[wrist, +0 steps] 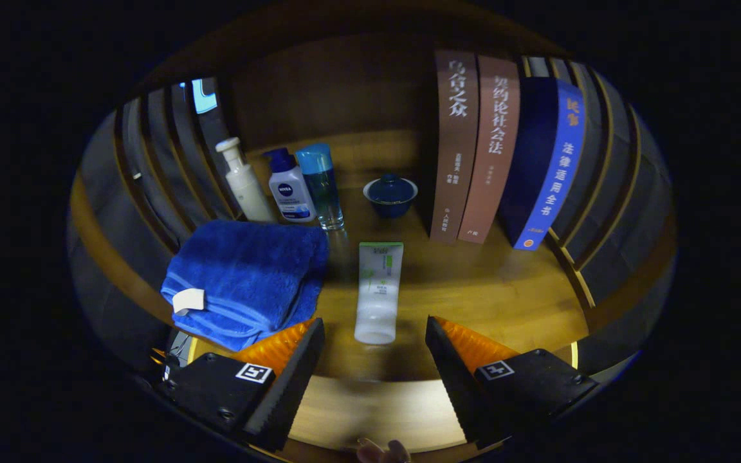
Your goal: Pull open the drawer, take out the items inside it, and place them on the countertop above the cabinet.
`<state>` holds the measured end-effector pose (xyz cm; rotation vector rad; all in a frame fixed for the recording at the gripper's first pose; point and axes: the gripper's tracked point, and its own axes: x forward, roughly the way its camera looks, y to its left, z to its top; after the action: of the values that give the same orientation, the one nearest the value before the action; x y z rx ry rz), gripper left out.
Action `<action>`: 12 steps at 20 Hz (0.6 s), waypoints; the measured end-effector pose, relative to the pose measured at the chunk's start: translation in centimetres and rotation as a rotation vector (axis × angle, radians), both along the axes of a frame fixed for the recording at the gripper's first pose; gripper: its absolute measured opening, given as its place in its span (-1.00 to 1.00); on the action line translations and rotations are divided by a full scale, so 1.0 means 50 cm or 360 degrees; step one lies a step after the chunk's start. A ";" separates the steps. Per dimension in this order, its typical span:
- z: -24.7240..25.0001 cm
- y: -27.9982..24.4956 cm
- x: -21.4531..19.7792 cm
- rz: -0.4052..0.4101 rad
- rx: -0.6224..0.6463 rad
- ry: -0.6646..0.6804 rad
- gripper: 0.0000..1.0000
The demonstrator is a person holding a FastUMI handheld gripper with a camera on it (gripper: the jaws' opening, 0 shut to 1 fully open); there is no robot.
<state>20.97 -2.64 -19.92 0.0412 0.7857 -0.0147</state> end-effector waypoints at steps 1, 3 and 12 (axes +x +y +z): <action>0.014 0.001 -0.018 0.0011 0.0020 -0.0064 1.00; 0.067 0.011 -0.053 0.0009 0.0031 -0.0232 1.00; 0.160 0.038 -0.325 0.0039 0.0021 -0.0798 0.99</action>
<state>4.74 -0.74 -11.90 0.0455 0.2851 0.0238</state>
